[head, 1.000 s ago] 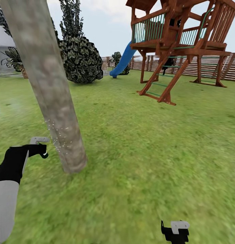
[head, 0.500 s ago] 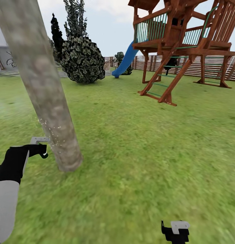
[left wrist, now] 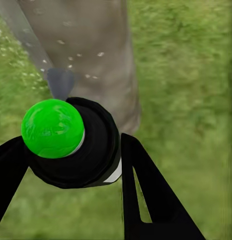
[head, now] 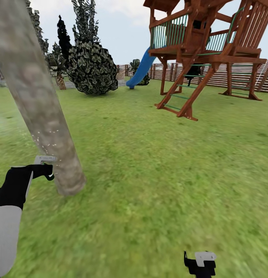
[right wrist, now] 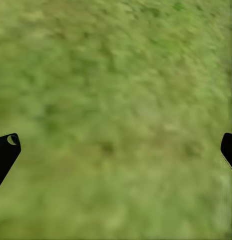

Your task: In the garden, pick up the pesticide atomizer on the floor and spray pesticide onto both trees until each tree trunk is fully covered.

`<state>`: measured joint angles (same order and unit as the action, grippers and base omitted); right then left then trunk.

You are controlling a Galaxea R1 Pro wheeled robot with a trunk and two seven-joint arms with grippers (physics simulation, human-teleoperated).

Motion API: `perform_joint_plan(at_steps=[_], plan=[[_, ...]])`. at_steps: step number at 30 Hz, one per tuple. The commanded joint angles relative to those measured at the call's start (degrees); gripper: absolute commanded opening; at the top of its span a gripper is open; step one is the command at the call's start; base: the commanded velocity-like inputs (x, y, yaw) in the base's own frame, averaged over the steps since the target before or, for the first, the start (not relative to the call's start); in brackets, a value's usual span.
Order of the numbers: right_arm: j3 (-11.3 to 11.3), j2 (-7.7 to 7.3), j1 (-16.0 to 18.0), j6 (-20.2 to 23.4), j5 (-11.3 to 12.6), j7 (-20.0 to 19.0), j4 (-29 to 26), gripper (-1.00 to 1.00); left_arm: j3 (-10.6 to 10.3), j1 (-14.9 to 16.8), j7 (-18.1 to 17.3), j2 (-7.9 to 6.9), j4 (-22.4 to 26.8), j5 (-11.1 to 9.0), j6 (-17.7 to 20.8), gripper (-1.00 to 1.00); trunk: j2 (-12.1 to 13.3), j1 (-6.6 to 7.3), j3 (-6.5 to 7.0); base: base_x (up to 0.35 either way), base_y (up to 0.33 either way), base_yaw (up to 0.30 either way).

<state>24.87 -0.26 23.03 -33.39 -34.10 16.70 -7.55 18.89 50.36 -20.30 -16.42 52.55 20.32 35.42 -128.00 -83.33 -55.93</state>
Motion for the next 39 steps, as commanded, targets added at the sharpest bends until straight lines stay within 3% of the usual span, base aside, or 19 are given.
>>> perform_joint_plan(at_steps=[1, 14, 26, 29, 34, 37, 39], plan=[[0.0, 0.05, 0.0, 0.0, 0.0, 0.0, 0.0, 1.0, 0.0, 0.0, 0.0, -0.01, 0.0, 0.0, 0.0, -1.0, 0.0, 0.0, 0.0, 0.0, -0.274, 0.0], [0.0, 0.09, 0.0, 0.0, 0.0, 0.0, 0.0, 1.0, 0.0, 0.0, 0.1, -0.02, 0.1, 0.1, 0.1, -1.0, 0.0, 0.0, 0.0, 0.014, -0.274, 0.234], [0.0, 0.0, 0.0, 0.0, -0.1, 0.0, 0.1, 1.0, 0.2, -1.4, 0.5, -0.35, -2.2, 0.4, -0.1, -1.0, 0.0, 0.0, 0.0, 0.15, -0.267, 0.013], [0.0, 0.0, 0.0, 0.0, -0.1, 0.0, 0.1, 1.0, -0.1, -1.6, 0.8, 0.04, -2.3, 0.2, -0.1, -1.0, 0.0, 0.0, 0.0, 0.156, -0.264, 0.0], [0.0, 0.0, 0.0, 0.0, 0.0, 0.0, 0.0, 1.0, -0.1, -1.6, 0.9, 2.48, -2.2, 0.4, -0.1, -1.0, 0.0, 0.0, 0.0, 0.157, -0.264, 0.0], [0.0, 0.0, 0.0, 0.0, 0.0, 0.0, 0.0, 1.0, 0.3, -1.6, 0.9, 1.74, -2.2, 0.5, -0.1, -1.0, 0.0, 0.0, 0.0, 0.16, -0.261, 0.013], [0.0, 0.0, 0.0, 0.0, 0.0, 0.0, 0.0, 1.0, 0.5, -2.3, 2.2, -0.65, -2.2, 0.5, 0.0, -1.0, 0.0, 0.0, 0.0, 0.16, -0.26, 0.166]])
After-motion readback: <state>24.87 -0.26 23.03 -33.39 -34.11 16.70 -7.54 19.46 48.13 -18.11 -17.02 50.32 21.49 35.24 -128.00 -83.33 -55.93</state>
